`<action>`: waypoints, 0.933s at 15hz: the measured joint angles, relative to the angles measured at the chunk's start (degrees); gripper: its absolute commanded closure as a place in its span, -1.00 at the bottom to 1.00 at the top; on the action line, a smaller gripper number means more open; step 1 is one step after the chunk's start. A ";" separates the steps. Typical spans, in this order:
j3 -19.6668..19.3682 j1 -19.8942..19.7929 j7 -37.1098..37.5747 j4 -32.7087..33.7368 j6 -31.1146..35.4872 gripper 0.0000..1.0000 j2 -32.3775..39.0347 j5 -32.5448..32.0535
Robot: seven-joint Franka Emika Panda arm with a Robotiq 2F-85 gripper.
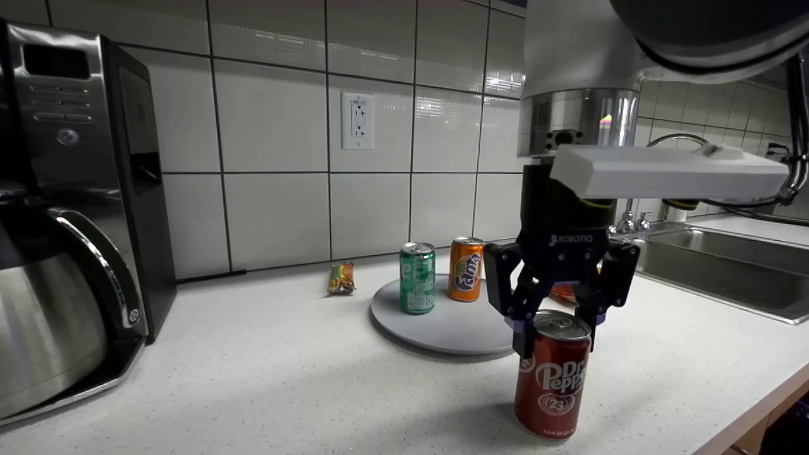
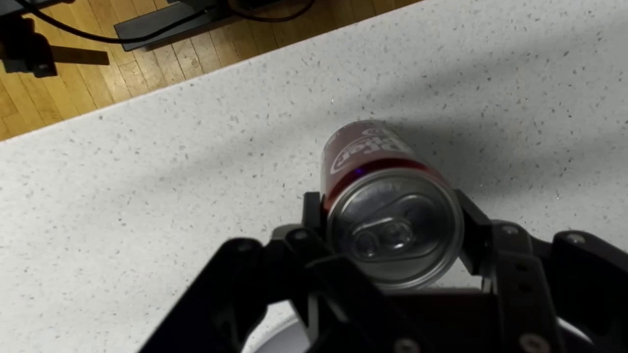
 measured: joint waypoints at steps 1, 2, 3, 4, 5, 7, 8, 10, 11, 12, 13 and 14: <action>0.00 -0.21 0.00 0.09 -0.02 0.23 -0.25 -0.01; 0.00 -0.50 0.00 0.22 -0.06 0.23 -0.59 -0.04; 0.00 -0.81 0.00 0.35 -0.09 0.23 -0.97 -0.11; 0.00 -1.13 0.00 0.53 -0.15 0.23 -1.33 -0.17; 0.00 -1.44 0.00 0.77 -0.19 0.23 -1.63 -0.27; 0.00 -2.01 0.00 1.46 -0.38 0.23 -2.00 -0.33; 0.00 -2.31 0.00 1.89 -0.50 0.23 -2.02 -0.34; 0.00 -2.94 0.00 2.77 -0.82 0.23 -2.01 -0.41; -0.01 -3.27 0.00 3.24 -1.01 0.23 -1.98 -0.51; -0.01 -3.66 0.00 3.76 -1.24 0.23 -1.89 -0.75; -0.03 -4.06 0.00 4.34 -1.51 0.23 -1.73 -1.10; -0.08 -4.49 0.00 5.04 -1.85 0.23 -1.47 -1.49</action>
